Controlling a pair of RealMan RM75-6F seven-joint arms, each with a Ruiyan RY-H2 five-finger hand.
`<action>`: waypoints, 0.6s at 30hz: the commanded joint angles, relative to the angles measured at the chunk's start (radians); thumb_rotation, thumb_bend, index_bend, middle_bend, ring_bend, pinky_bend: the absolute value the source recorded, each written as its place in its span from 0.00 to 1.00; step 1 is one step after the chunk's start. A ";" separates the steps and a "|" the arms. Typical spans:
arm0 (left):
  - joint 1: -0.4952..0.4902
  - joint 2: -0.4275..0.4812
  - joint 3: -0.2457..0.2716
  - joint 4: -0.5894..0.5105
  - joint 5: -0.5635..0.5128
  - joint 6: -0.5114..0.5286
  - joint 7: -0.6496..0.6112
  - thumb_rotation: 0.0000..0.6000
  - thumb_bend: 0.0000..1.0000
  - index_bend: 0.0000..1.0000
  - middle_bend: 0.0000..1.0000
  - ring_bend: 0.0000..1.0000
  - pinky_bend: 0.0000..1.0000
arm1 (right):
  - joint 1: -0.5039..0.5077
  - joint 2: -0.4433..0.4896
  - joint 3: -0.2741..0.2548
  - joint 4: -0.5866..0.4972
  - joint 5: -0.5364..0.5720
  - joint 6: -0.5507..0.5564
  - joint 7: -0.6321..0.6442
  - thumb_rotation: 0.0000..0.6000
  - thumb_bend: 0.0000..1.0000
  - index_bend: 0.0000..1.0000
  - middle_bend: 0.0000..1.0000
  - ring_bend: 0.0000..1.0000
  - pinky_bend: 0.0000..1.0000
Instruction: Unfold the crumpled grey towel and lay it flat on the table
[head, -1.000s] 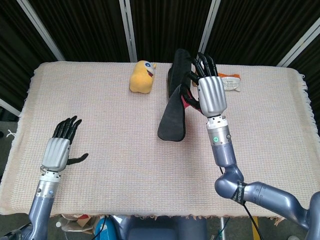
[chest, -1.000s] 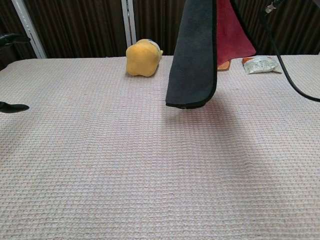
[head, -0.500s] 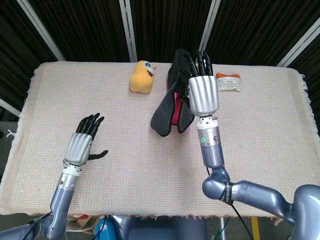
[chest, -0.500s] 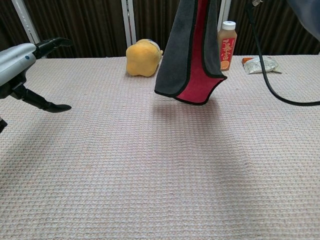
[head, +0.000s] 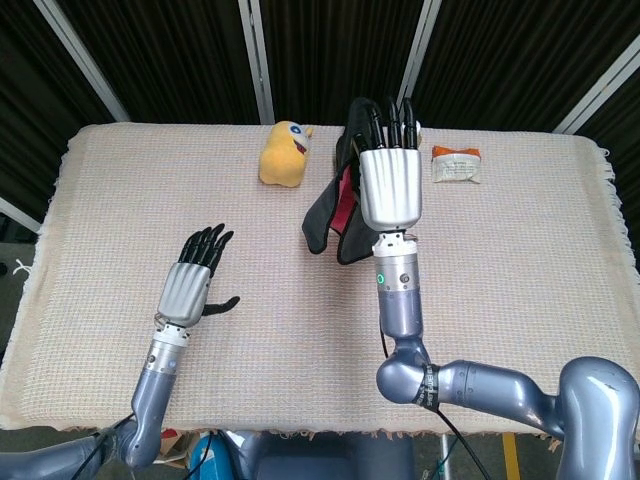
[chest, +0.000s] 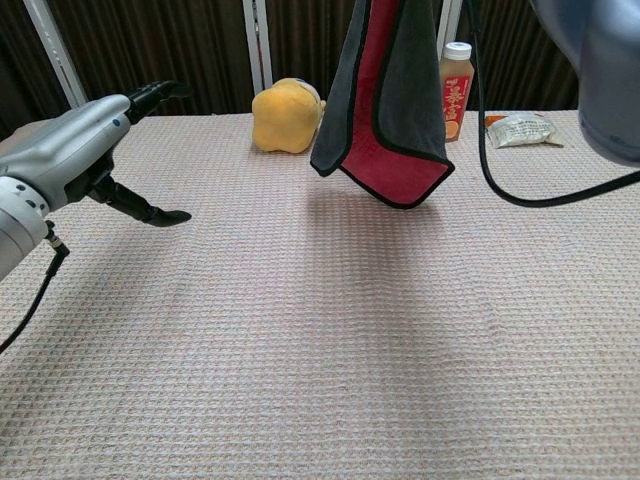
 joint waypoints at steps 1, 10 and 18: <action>-0.032 -0.048 -0.024 0.036 -0.007 0.003 -0.002 1.00 0.01 0.02 0.01 0.00 0.05 | 0.015 -0.002 0.002 -0.001 0.010 0.009 -0.029 1.00 0.56 0.70 0.23 0.09 0.05; -0.094 -0.126 -0.072 0.108 -0.026 0.009 0.000 1.00 0.01 0.02 0.01 0.00 0.05 | 0.056 -0.007 0.013 -0.025 0.042 0.044 -0.097 1.00 0.56 0.70 0.23 0.09 0.05; -0.160 -0.208 -0.131 0.190 -0.057 0.012 -0.026 1.00 0.01 0.00 0.01 0.00 0.05 | 0.070 -0.016 0.000 -0.039 0.060 0.068 -0.119 1.00 0.56 0.70 0.23 0.09 0.05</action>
